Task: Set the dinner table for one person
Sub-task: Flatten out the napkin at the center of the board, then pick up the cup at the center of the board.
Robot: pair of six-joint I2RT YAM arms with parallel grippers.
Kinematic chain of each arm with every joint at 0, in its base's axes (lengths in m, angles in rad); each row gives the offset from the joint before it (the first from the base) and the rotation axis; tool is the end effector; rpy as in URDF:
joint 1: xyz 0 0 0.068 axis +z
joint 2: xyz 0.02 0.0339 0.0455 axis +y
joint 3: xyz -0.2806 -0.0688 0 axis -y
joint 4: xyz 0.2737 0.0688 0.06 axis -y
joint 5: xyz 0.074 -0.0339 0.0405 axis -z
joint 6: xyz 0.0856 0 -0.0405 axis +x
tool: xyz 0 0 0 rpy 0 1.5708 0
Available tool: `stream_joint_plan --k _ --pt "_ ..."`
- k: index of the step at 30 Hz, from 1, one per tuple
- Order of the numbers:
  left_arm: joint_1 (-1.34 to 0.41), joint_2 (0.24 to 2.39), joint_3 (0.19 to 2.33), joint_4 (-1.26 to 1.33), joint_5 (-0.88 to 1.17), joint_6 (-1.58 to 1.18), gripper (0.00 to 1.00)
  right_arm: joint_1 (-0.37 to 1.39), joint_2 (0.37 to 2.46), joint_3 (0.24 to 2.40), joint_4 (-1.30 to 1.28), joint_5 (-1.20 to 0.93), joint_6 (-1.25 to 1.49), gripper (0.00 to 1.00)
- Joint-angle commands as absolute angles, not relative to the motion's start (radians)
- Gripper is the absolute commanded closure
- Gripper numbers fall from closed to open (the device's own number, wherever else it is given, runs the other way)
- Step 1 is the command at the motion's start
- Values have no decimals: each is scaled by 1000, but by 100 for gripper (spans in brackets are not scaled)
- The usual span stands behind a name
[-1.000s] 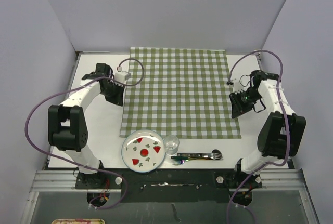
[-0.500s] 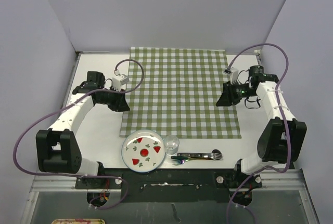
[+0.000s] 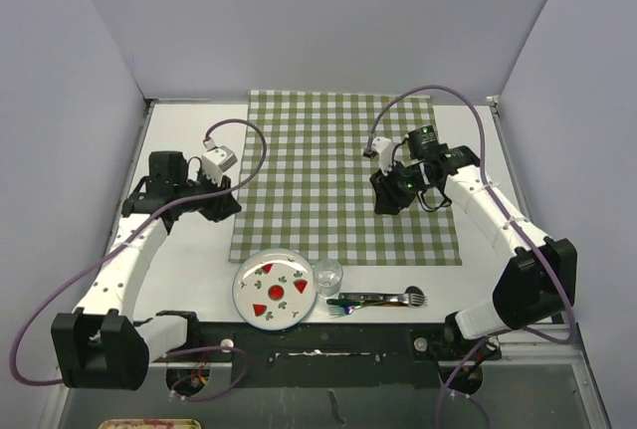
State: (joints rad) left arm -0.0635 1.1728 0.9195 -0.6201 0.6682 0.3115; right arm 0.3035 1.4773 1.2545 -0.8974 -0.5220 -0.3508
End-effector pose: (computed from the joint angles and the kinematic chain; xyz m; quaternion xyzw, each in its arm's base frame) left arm 0.2780 -0.0708 0.2534 0.2756 0.8514 -0.2659 0.3584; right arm 0.3103 0.1419 0.2575 -0.3572 0.8732 0.2464 0.2217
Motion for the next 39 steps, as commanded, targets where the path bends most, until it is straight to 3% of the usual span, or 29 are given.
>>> stream_joint_plan --k 1,13,39 --pt "-57 1089 926 -514 569 263 83 353 1430 1274 -885 -403 -345 68" --pt "-55 898 843 -373 -22 206 83 578 1389 1259 -899 -259 -408 66" --pt "-17 724 834 -559 -124 351 82 907 1425 1264 -927 -209 -281 61"
